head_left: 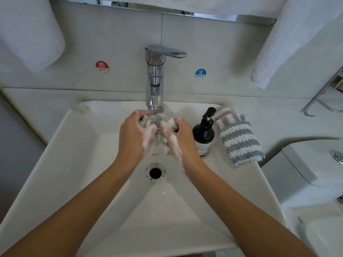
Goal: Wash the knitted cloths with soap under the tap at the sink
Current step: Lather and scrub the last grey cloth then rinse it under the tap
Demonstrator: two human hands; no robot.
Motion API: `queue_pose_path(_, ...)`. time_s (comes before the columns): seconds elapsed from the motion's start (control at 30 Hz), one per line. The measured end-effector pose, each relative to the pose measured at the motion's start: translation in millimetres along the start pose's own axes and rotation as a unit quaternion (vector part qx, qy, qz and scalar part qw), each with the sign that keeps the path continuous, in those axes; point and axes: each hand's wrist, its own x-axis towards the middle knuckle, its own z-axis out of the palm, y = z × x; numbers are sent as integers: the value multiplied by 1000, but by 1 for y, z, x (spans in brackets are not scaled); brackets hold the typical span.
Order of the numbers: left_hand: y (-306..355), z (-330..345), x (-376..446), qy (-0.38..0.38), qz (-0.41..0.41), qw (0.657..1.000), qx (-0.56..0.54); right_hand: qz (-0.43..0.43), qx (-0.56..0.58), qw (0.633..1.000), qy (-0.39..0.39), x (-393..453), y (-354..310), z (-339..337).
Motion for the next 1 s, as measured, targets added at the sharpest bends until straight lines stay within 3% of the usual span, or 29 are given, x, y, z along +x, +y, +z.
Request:
queue_pose_path(0.2, -1, -2, 5, 68, 20, 994, 84, -11, -6, 1000, 21, 1, 1, -2)
queue_pose_path(0.4, -3, 1, -2, 54, 31, 990, 130, -31, -17, 999, 21, -5, 2, 5)
queue_pose_path(0.47, 0, 3, -3, 36, 14, 995, 90, -39, 3, 999, 20, -5, 2, 7)
queue_pose_path(0.6, 3, 12, -8, 46, -74, 990, -111, -46, -6, 999, 29, -4, 7, 13)
queue_pose_path(0.9, 7, 16, -13, 93, -69, 984, -133, -65, 22, 998, 2, -18, 6, 19)
queue_pose_path(1.0, 6, 18, -18, 69, -76, 978, -181, -66, 52, 995, 54, -16, 1, 16)
